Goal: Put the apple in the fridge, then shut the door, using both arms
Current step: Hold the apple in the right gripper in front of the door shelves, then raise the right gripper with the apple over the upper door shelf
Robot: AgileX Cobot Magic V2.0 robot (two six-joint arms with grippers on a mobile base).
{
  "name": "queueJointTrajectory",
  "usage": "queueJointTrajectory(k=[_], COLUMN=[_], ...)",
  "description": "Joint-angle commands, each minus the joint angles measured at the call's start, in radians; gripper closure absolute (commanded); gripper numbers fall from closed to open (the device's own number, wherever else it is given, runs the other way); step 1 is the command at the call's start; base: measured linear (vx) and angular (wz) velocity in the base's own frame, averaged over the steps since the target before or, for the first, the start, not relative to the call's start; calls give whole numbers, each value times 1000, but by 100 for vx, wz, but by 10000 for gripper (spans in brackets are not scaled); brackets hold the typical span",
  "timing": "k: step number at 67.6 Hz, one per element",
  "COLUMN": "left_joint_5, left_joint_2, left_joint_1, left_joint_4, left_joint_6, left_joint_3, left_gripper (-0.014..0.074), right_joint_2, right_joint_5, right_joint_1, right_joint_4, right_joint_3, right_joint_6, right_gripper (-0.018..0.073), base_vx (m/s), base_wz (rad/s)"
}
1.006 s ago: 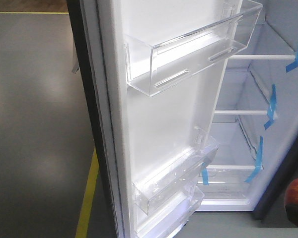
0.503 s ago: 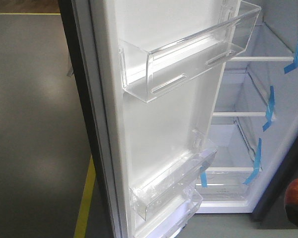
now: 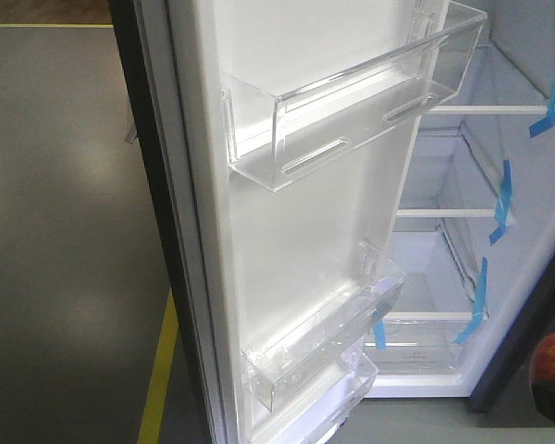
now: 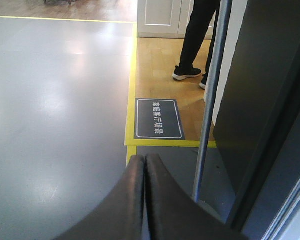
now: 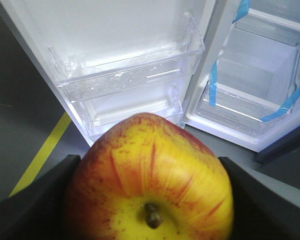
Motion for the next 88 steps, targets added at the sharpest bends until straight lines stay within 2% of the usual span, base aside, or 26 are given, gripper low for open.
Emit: queueJointTrajectory(k=[1,73,81,88], left_joint_5=[-71,-71,-71,-71], left_joint_2=[2,2,2,2], left_joint_1=[-7,-7,-7,-7], left_joint_4=[-4,-4,-4,-4], left_joint_6=[-8,-8,-8,-8], left_joint_3=[17,17,17,17], left_gripper=[603,603,603,603], right_joint_2=[6,6,6,6], right_joint_5=[-62,-69,-195,-404], right_joint_1=[1,1,1,1], right_joint_4=[-1,0,0,1], right_joint_3=[-27,-27,-27,-27], right_joint_6=[-6,-6,-6,-6], right_gripper=[448,448,448,448], base_vx=[0,0,0,0], base_wz=[0,0,0,0])
